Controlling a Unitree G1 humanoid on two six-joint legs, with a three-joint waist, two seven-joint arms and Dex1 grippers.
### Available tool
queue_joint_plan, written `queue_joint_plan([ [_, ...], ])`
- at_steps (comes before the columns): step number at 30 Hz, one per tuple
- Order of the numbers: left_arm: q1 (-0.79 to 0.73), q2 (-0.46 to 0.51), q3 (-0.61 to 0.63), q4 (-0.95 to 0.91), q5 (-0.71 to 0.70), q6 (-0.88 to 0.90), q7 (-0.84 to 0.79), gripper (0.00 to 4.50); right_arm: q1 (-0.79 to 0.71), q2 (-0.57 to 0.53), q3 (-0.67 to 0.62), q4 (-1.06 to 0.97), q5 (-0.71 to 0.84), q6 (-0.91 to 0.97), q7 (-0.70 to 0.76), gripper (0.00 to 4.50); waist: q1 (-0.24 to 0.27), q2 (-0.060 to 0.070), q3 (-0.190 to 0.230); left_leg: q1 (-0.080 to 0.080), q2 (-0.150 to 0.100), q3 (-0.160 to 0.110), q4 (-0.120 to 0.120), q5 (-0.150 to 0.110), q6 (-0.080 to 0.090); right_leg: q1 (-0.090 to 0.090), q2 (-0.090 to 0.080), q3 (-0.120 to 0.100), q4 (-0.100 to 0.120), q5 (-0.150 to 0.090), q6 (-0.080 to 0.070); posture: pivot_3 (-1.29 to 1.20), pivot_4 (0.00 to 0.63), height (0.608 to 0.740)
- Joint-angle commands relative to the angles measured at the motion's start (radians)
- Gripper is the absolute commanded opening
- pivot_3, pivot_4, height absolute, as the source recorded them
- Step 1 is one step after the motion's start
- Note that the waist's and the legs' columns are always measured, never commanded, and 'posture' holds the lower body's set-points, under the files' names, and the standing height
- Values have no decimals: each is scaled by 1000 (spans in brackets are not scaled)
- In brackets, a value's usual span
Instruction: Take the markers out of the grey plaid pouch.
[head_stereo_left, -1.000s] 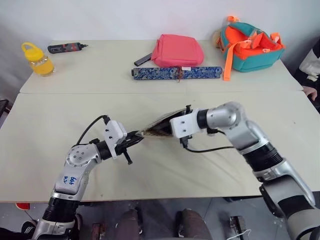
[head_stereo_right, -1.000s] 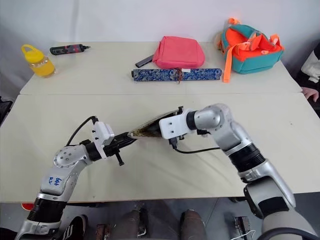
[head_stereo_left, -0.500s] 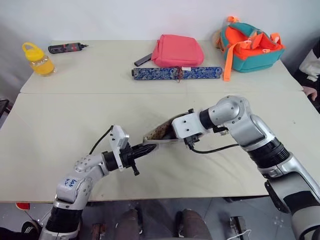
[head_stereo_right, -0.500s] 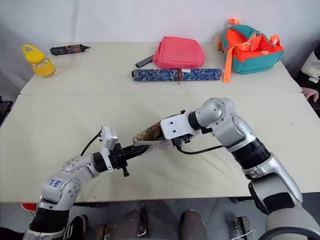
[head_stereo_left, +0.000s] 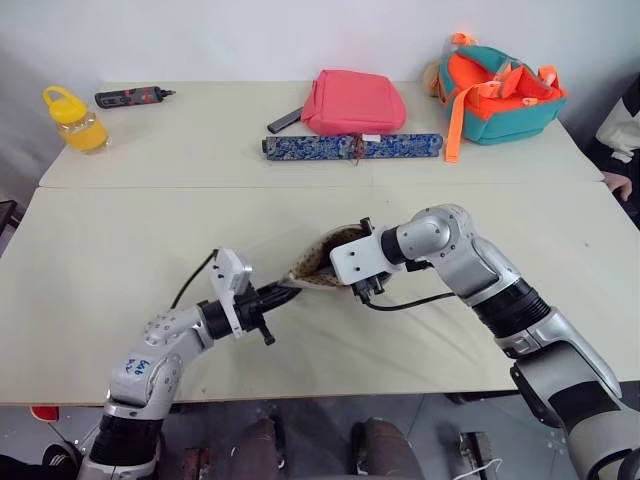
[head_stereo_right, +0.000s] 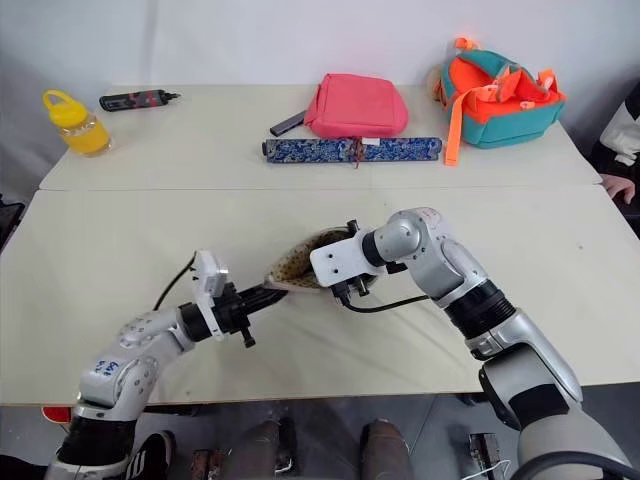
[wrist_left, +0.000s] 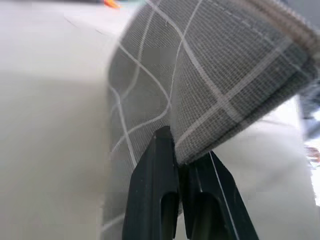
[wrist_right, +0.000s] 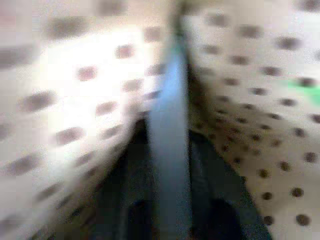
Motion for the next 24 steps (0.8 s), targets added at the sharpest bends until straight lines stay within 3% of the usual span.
queue_joint_plan([
  [1, -7, 13, 25, 33, 47, -65, 7, 0, -21, -26, -82, -86, 79, 9, 23, 472, 1, 0, 0, 0, 0, 0, 0, 0, 0, 0, 0, 0, 0, 0, 0, 0, 150, 740],
  [9, -35, 68, 43, 114, 129, -196, 1, 0, -73, -27, -154, -39, 112, -57, -45, 472, -2, 0, 0, 0, 0, 0, -1, 0, 0, -1, 0, 0, -1, 0, 0, 0, 150, 740],
  [16, -92, 58, 64, 196, 226, -362, 69, 0, -59, -25, -151, 4, 119, -65, -88, 472, 0, 0, 0, -1, 0, 1, -2, 0, 0, -2, 0, 0, -1, 0, 0, 0, 150, 740],
  [24, -81, 73, 82, 221, 260, -419, 57, 0, -75, 7, -210, 13, 195, -48, -120, 472, 0, 0, 0, -1, 0, 1, -2, 0, 0, -2, 0, -1, 0, 0, 0, 0, 150, 740],
])
